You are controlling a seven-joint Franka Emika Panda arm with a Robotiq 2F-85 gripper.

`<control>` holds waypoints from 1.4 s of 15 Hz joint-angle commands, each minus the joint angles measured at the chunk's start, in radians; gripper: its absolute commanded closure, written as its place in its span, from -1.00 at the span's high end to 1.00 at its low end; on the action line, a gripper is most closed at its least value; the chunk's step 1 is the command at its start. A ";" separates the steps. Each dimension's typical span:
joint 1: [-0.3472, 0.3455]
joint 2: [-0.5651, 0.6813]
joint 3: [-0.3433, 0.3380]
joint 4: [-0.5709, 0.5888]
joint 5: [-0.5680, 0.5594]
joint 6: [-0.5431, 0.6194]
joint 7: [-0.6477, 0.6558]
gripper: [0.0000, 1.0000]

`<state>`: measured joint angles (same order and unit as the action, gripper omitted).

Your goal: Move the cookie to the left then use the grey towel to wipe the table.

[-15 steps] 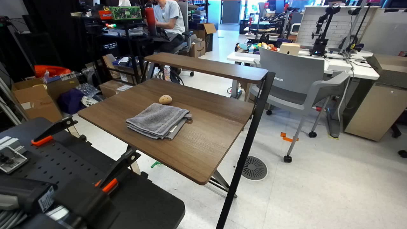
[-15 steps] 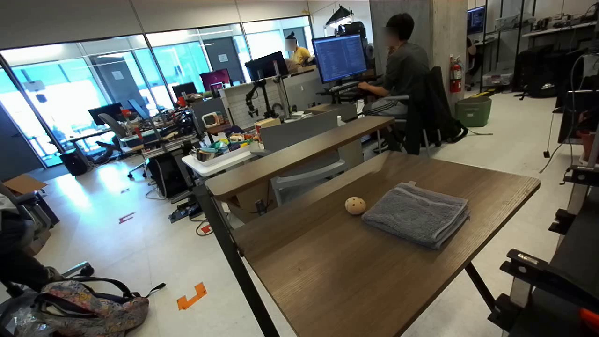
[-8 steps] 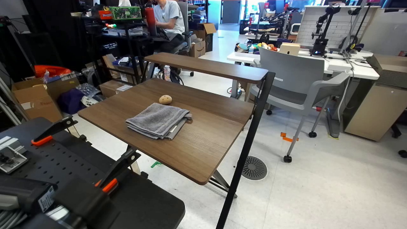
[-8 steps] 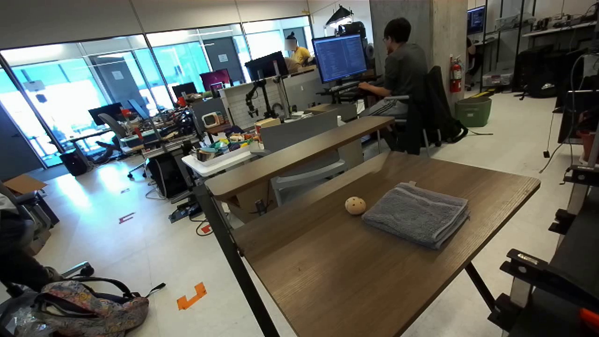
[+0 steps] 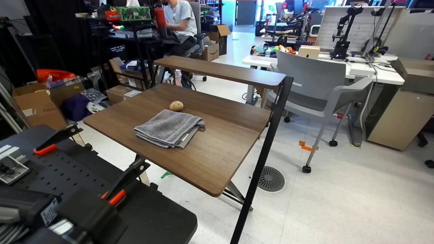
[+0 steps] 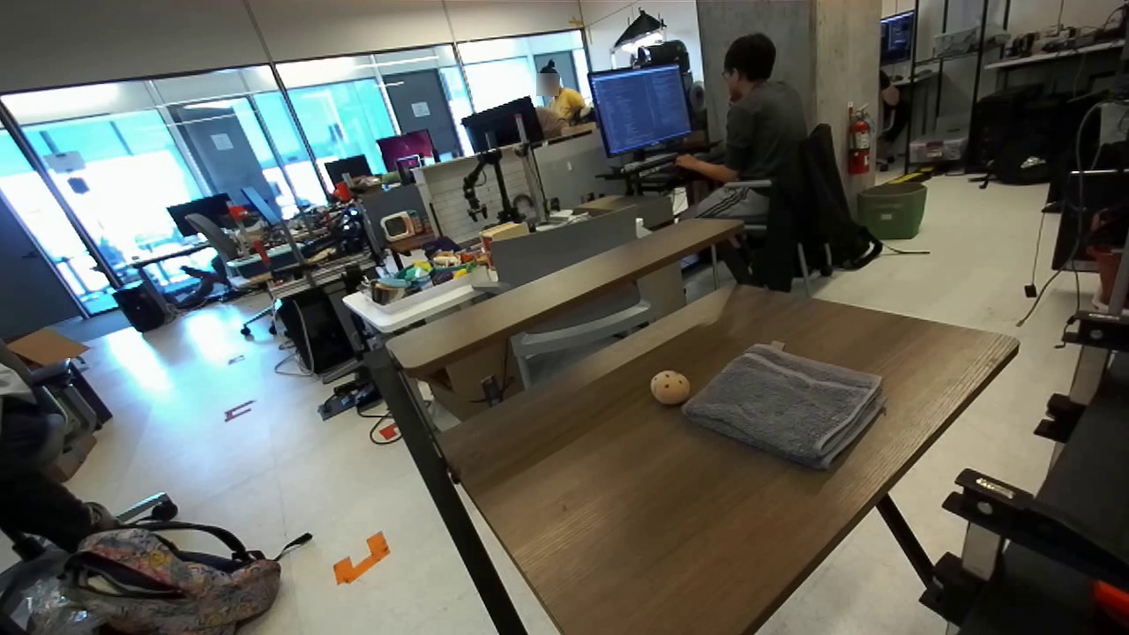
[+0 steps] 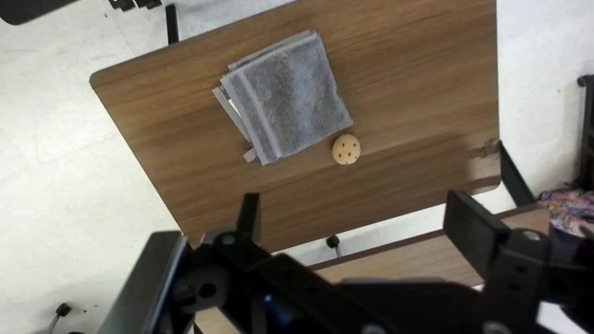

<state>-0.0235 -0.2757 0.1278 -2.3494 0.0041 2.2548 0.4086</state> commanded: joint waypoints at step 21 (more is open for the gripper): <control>-0.007 0.842 -0.113 0.596 0.100 0.024 -0.052 1.00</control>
<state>-0.0374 0.3946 0.0008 -1.9500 0.0320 2.3765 0.4624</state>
